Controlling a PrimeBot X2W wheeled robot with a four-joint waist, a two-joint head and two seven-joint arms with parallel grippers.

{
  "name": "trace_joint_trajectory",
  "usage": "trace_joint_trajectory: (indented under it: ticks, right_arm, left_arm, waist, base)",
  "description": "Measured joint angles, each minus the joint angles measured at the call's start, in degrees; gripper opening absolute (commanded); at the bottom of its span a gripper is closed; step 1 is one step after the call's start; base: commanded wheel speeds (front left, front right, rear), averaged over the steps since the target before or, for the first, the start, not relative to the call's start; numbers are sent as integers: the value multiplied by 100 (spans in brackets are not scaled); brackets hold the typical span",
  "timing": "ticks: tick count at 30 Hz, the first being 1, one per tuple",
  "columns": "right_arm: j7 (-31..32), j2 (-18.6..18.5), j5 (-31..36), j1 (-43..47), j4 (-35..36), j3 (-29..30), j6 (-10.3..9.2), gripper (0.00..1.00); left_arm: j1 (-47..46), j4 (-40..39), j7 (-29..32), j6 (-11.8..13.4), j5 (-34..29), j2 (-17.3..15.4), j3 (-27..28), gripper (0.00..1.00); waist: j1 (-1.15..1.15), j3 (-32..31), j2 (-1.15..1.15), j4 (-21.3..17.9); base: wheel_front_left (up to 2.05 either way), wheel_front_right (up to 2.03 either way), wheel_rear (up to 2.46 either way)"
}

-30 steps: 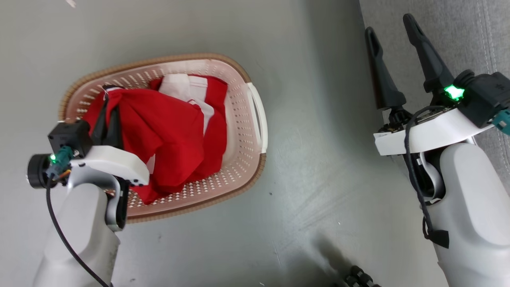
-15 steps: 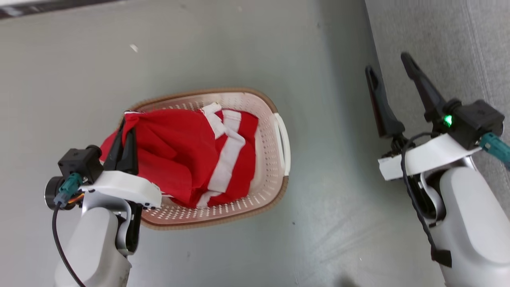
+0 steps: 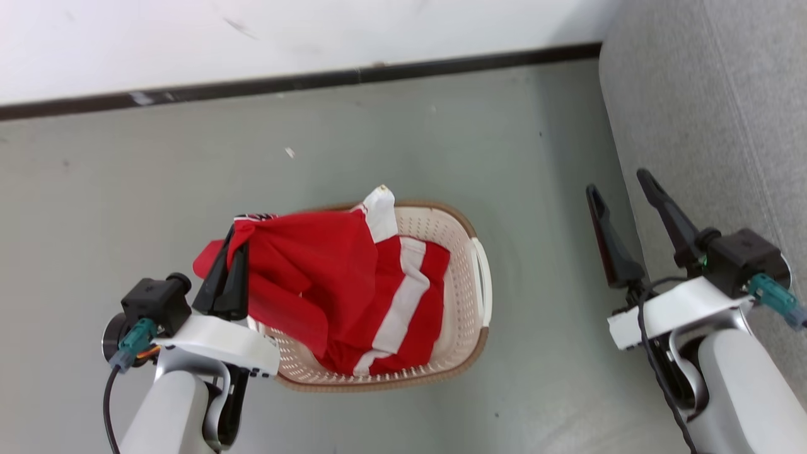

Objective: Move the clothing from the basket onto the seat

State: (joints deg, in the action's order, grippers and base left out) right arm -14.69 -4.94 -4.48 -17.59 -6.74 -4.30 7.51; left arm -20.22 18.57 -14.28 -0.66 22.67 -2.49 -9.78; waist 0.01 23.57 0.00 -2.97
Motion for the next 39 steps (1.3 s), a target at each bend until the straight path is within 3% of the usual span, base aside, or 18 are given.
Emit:
trace_joint_trajectory:
  ticks: [13,25,30,39]
  right_arm:
    - [0,-38,99,771,7,199,0,100]
    - [0,-52,107,1201,38,-8,0,100]
    - [0,-58,105,1243,63,-508,-1,100]
    - [0,-43,96,962,-8,-2072,0,100]
  left_arm:
    - [549,-460,-1,-52,52,14,-76,0]
    - [989,-753,-1,-51,54,13,-209,0]
    - [1092,-894,10,-51,52,11,-337,0]
    - [1249,-1145,233,-53,40,3,-576,0]
  waist:
    - [0,-986,0,341]
    - [0,-1656,0,536]
    - [0,-1870,0,616]
    - [0,-2140,0,772]
  base:
    - [0,0,0]
    - [0,0,0]
    - [0,0,0]
    - [0,0,0]
